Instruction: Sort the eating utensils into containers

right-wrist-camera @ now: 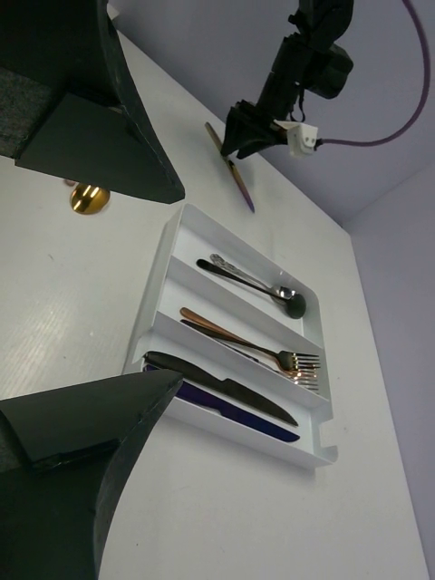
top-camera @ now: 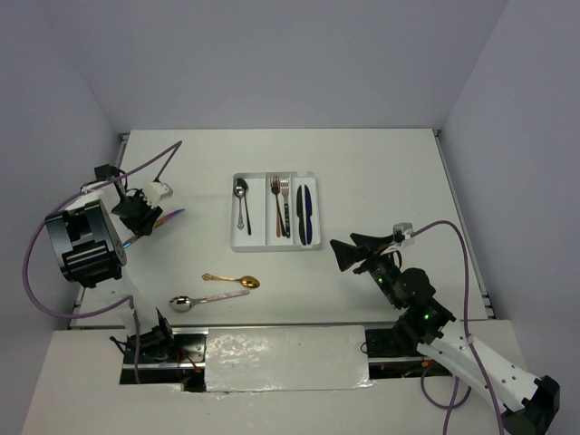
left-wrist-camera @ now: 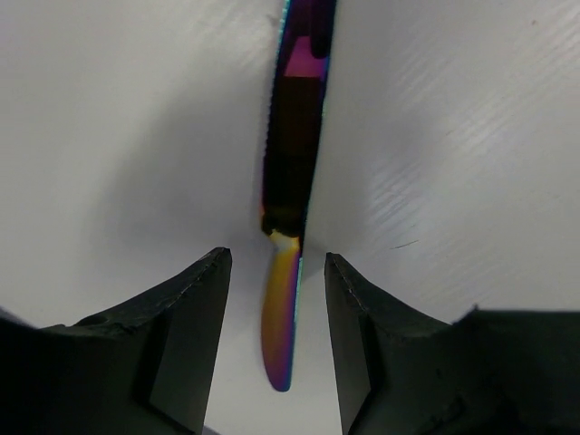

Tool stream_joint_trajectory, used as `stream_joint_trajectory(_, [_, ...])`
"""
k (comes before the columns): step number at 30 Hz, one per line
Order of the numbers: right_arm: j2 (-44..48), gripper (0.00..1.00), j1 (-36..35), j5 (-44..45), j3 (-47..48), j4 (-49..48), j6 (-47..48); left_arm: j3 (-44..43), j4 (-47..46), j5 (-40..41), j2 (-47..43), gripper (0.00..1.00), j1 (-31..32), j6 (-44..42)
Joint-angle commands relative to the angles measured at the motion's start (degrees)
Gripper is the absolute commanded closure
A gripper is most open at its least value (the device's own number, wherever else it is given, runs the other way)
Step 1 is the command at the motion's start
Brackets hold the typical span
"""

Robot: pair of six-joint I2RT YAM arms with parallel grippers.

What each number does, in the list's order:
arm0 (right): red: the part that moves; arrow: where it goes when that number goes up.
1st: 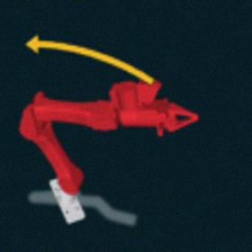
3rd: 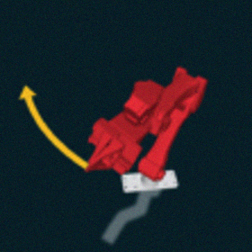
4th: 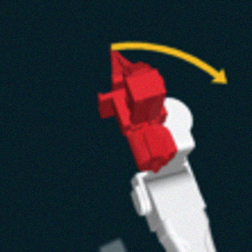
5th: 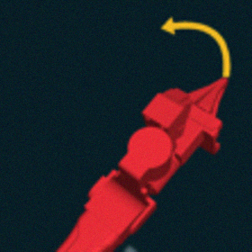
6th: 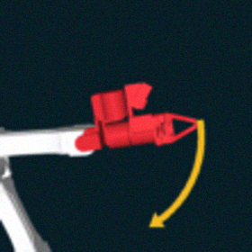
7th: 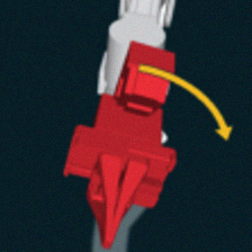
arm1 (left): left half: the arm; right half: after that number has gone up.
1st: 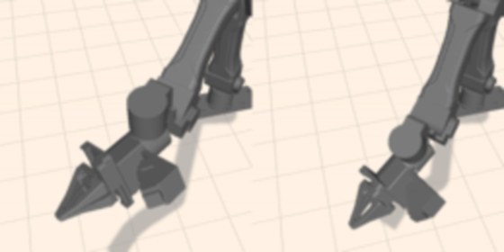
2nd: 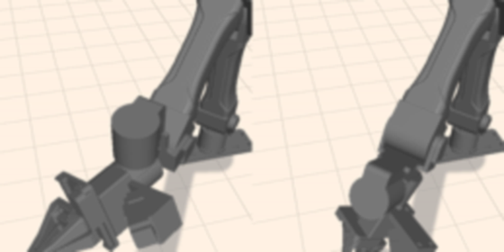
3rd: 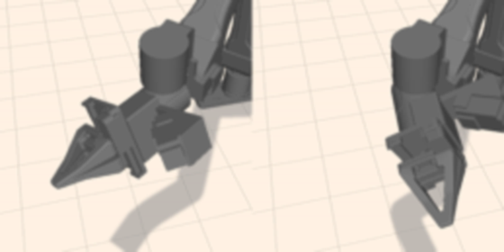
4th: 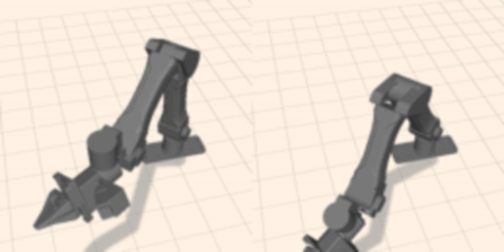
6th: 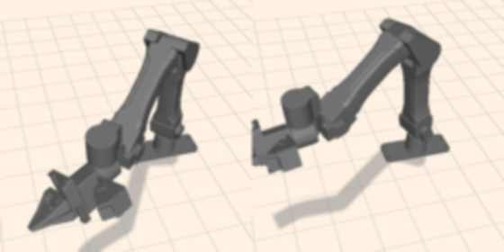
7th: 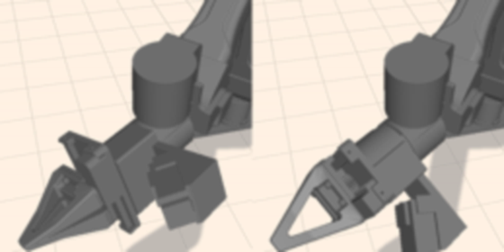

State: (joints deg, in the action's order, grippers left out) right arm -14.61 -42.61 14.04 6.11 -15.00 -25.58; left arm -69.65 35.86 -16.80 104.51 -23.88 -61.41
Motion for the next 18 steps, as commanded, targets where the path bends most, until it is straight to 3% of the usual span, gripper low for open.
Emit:
stream_joint_trajectory(1, [0.6,0.18,-0.1,-0.4,-0.4,-3.4,1.0,-1.4,3.6,-2.5,1.8,0.41,0.5,-2.3])
stream_joint_trajectory(18, [-1.4,0.18,-0.1,0.2,-1.0,-4.9,1.3,-5.0,5.5,2.6,7.5,0.47,1.0,-2.9])
